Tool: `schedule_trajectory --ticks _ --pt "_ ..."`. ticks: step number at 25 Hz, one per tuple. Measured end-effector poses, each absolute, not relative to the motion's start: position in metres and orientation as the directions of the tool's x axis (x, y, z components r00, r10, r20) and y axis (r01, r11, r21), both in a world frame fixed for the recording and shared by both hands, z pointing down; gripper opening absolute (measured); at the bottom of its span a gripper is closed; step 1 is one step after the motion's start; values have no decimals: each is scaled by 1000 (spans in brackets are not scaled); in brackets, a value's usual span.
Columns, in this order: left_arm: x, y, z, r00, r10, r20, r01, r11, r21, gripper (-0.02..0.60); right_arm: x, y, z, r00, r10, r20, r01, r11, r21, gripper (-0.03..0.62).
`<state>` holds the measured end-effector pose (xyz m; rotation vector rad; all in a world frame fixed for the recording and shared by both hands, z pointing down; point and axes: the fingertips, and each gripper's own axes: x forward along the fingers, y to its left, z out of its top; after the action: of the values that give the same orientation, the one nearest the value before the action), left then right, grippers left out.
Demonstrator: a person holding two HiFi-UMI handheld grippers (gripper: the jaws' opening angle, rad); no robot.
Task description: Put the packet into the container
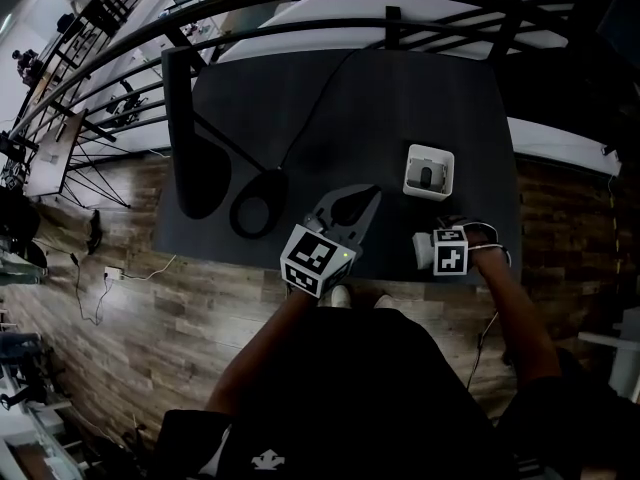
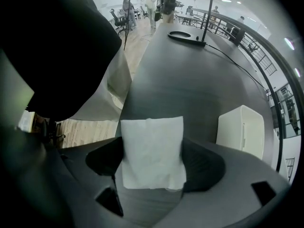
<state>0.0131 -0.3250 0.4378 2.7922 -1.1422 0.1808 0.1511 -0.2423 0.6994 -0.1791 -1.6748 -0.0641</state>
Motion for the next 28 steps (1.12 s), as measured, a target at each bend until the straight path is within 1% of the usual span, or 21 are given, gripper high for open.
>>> schedule_trajectory --ticks 9,17,23,28 --pt "16 -330 436 711 -688 148 -701 -710 70 6 144 -279 658 -123 40 992 131 991 -24 385" --pt "9 -336 435 699 -703 132 -715 -695 81 6 138 -347 609 -143 -44 989 76 996 56 385" --pt "-5 -340 440 671 -724 156 -740 -667 88 6 138 -400 595 -138 -109 984 23 993 113 385" --pt "-16 -346 430 654 -745 131 -757 -645 104 6 128 -432 598 -153 -138 979 -37 990 134 385"
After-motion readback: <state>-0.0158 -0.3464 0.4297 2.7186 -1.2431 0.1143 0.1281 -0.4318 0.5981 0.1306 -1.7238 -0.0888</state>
